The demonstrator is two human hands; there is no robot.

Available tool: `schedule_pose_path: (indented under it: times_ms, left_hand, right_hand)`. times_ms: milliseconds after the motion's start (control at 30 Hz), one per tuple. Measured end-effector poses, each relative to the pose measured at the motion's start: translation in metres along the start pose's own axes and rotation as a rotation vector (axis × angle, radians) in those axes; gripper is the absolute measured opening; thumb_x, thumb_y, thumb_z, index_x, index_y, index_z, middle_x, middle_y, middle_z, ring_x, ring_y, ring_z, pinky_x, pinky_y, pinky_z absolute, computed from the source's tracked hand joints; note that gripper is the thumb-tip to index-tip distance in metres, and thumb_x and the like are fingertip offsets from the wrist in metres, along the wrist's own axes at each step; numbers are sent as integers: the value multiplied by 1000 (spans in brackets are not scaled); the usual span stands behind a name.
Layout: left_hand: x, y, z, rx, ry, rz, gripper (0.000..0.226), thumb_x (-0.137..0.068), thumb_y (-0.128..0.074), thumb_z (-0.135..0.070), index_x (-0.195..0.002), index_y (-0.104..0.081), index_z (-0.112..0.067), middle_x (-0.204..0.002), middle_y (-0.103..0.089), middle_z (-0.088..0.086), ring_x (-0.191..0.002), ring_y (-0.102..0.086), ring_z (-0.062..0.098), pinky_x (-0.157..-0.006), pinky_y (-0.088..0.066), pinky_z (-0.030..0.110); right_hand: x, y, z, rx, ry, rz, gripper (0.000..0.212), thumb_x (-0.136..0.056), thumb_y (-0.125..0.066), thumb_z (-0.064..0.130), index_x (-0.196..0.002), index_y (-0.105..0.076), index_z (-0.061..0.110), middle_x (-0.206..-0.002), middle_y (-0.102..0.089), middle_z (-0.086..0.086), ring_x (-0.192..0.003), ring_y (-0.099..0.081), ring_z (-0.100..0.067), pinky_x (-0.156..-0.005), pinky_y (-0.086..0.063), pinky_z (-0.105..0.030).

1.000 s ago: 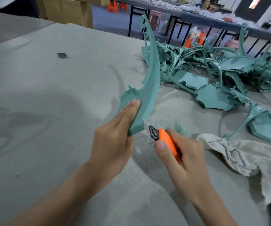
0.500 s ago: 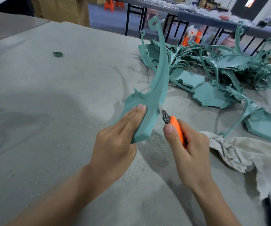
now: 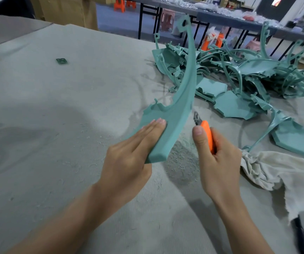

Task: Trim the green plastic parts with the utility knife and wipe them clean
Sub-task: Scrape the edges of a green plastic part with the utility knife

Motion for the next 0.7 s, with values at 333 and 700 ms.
schedule_pose_path:
  times_ms: [333,700]
  left_hand:
    - [3,-2,0,8,-65,15,57,-69,-38,10,-121,-60,1,-125,-56,1,-115,-55,13,-101,-43,21]
    - [9,-10,-1,10,-224,168,51,-77,-65,17,-125,-54,3,-130,-59,14,-123,-56,26,-98,-50,44]
  right_hand:
    - [-8,8,-10,-520,-291,95,88,-70,-57,85,-73,-44,-2,-52,-35,7,-45,-30,-9,-41,-27,-26]
    - [3,-12,9,-1054,-366,543,34,-68,-89,36,-60,-58,26,-47,-38,7,-34,-33,-6,-38,-30,-15]
Point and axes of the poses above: each hand's wrist, its own x-axis away from the middle knuckle, its own y-axis out of the back of the hand, z = x × y, the point moved 4 cm from there along -x, towards the middle knuckle
